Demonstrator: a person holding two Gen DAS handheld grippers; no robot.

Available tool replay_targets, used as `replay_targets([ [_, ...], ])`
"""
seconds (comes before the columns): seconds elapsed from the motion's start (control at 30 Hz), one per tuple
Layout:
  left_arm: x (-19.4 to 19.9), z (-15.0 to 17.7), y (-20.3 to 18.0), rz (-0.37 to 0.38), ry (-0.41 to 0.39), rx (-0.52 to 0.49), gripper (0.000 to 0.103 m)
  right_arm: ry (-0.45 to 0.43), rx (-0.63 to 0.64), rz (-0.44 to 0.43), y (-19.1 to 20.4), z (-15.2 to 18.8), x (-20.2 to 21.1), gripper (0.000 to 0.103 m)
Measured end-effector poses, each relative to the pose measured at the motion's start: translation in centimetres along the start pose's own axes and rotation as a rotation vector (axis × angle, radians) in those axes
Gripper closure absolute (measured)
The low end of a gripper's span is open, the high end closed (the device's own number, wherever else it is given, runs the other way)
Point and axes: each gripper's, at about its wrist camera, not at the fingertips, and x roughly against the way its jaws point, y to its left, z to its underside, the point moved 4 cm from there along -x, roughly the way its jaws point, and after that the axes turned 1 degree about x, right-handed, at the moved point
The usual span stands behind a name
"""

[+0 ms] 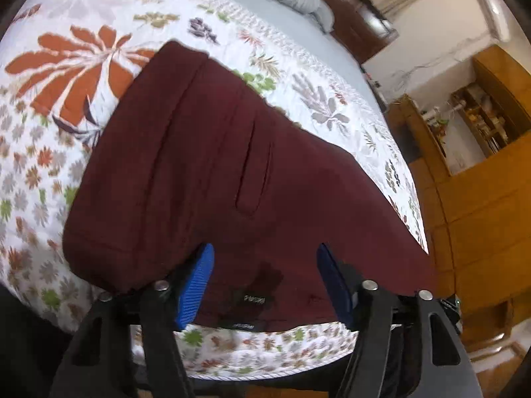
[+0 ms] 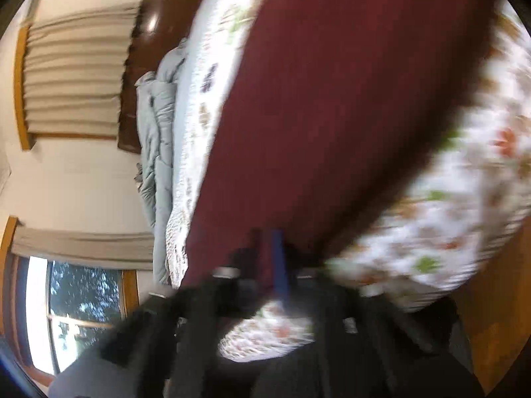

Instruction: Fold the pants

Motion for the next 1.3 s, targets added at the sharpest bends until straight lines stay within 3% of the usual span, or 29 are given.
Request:
replay_targets([
  [0.1, 0.2, -0.3, -0.2, 0.016, 0.011, 0.006, 0.039, -0.041, 0.016, -0.003, 0.3, -0.7, 2.0, 0.095],
  [0.13, 0.0, -0.2, -0.3, 0.028, 0.011, 0.021, 0.039, -0.082, 0.027, -0.025, 0.9, -1.1, 3.5, 0.074],
  [0.17, 0.0, -0.3, -0.3, 0.037, 0.010, 0.030, 0.038, -0.117, 0.036, -0.035, 1.4, -1.6, 4.5, 0.060],
  [0.23, 0.3, -0.3, 0.8, 0.049, 0.009, 0.036, 0.037, -0.184, 0.061, -0.051, 2.4, -2.9, 6.1, 0.058],
  [0.33, 0.3, 0.1, 0.6, 0.055, 0.003, 0.021, 0.034, -0.191, 0.051, -0.069, 1.8, -4.4, 5.7, 0.055],
  [0.4, 0.2, 0.1, 0.4, 0.049, 0.003, -0.001, 0.034, -0.162, 0.027, -0.044, -0.3, -5.1, 4.9, 0.074],
  [0.43, 0.2, 0.2, 0.5, 0.049, 0.004, -0.005, 0.034, -0.150, 0.018, -0.049, -1.4, -5.0, 5.0, 0.090],
  [0.47, 0.2, 0.2, 0.5, 0.049, 0.006, -0.006, 0.034, -0.145, 0.007, -0.048, -2.2, -5.2, 5.3, 0.091],
  [0.5, 0.2, 0.2, 0.5, 0.050, 0.009, -0.005, 0.034, -0.161, 0.004, -0.048, -2.6, -5.5, 6.1, 0.089],
  [0.53, 0.2, 0.2, 0.5, 0.049, 0.010, -0.004, 0.034, -0.200, 0.019, -0.054, -2.8, -5.7, 7.7, 0.080],
  [0.57, 0.2, 0.1, 0.5, 0.046, 0.010, -0.003, 0.034, -0.240, 0.030, -0.057, -2.9, -6.1, 9.2, 0.062],
  [0.6, 0.1, 0.2, 0.5, 0.040, 0.011, -0.006, 0.033, -0.310, 0.023, -0.045, -3.4, -6.7, 11.5, 0.055],
  [0.73, -0.1, 0.2, 0.1, 0.022, 0.014, -0.024, 0.026, -0.444, -0.067, -0.088, -6.4, -9.2, 15.9, 0.052],
  [0.83, -0.3, 0.1, -0.4, 0.002, 0.021, -0.027, 0.022, -0.489, -0.128, -0.149, -8.5, -10.9, 17.2, 0.037],
  [1.07, -0.6, -0.1, -0.9, -0.048, 0.032, -0.042, 0.021, -0.449, -0.168, -0.147, -11.0, -13.2, 15.2, 0.036],
  [1.3, -0.8, -0.3, -0.9, -0.062, 0.042, -0.028, 0.020, -0.440, -0.138, -0.132, -9.4, -16.1, 13.6, 0.027],
])
